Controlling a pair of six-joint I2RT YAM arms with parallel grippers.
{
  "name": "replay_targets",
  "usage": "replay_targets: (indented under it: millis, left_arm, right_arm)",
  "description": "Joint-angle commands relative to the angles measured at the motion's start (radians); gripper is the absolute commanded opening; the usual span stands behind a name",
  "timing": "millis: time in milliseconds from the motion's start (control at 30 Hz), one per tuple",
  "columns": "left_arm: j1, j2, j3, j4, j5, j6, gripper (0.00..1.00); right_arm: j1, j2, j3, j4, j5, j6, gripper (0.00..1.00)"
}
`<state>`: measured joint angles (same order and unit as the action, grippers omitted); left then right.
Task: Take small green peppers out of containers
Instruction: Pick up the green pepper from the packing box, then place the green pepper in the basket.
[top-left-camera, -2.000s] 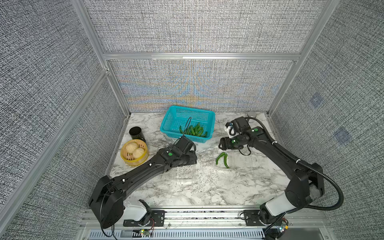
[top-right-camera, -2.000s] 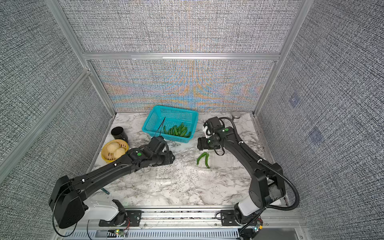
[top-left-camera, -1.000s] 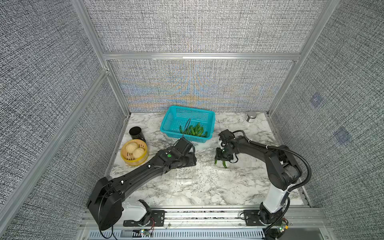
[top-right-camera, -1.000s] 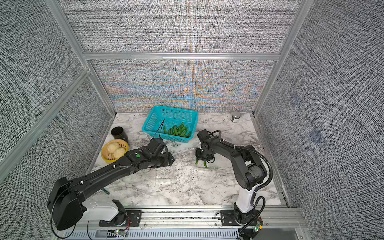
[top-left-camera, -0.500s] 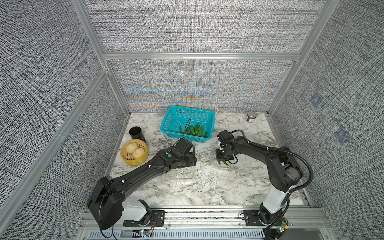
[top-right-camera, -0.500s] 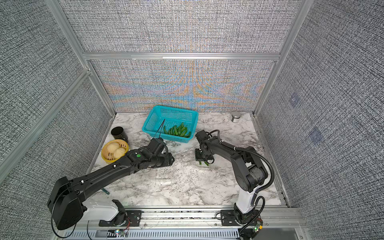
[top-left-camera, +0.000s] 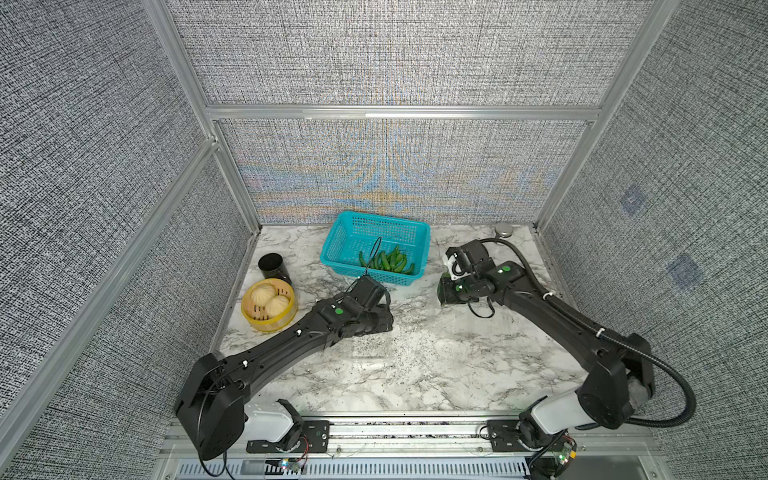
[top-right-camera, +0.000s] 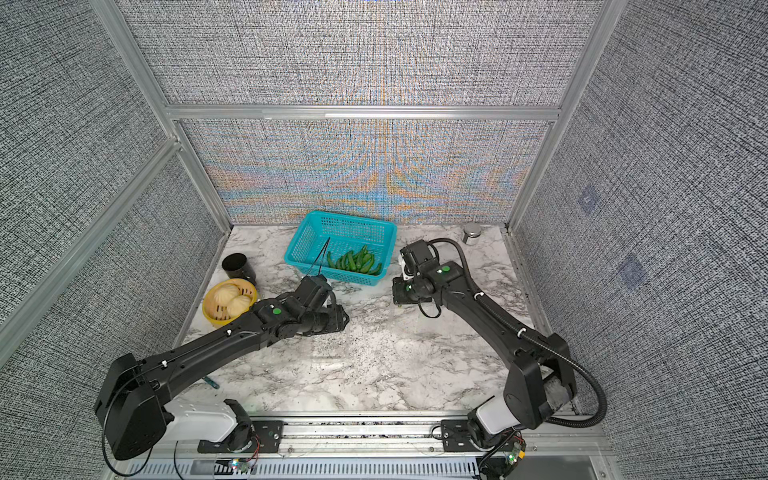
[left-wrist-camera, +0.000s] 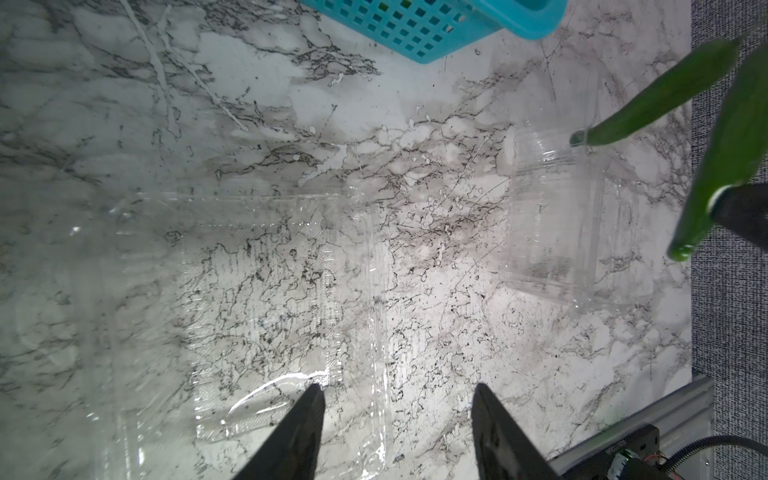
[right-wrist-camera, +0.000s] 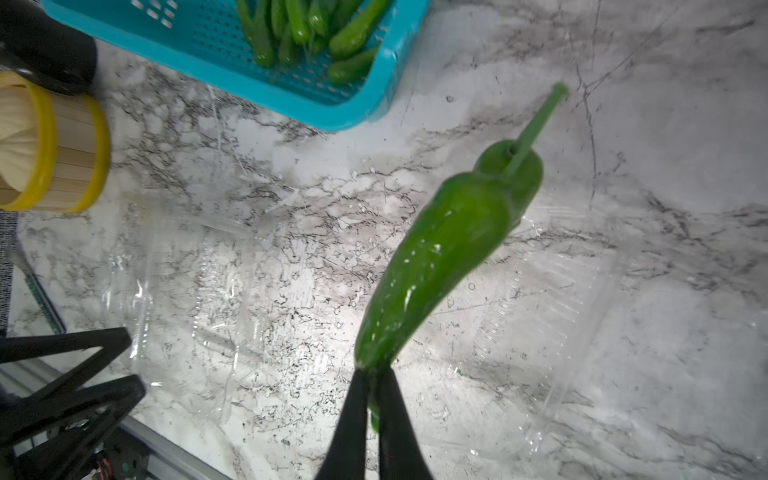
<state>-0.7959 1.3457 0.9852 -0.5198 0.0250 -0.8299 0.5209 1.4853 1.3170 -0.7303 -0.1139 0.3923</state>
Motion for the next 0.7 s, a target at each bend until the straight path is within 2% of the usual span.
replay_targets:
  millis: [0,133,267,500,667]
  left_arm:
    - [0.001,0.004,0.007,0.02,-0.01,0.009,0.58]
    - [0.001,-0.006,0.006,0.009,-0.018,0.011,0.58]
    - [0.001,-0.015,0.008,-0.01,-0.027,0.015,0.58]
    - [0.001,-0.042,0.012,-0.045,-0.043,0.015,0.58]
    - [0.003,-0.076,0.006,-0.071,-0.067,0.009,0.58]
  right_arm:
    - [0.002,-0.005,0.059,-0.037,-0.029,-0.034,0.0]
    - [0.004,0.027,0.134,0.034,-0.056,-0.073,0.0]
    - [0.001,0.163,0.28,0.119,-0.099,-0.134,0.0]
    - [-0.004,0.58,0.689,0.178,-0.195,-0.161,0.0]
    - [-0.006,0.86,0.965,0.125,-0.227,-0.117,0.0]
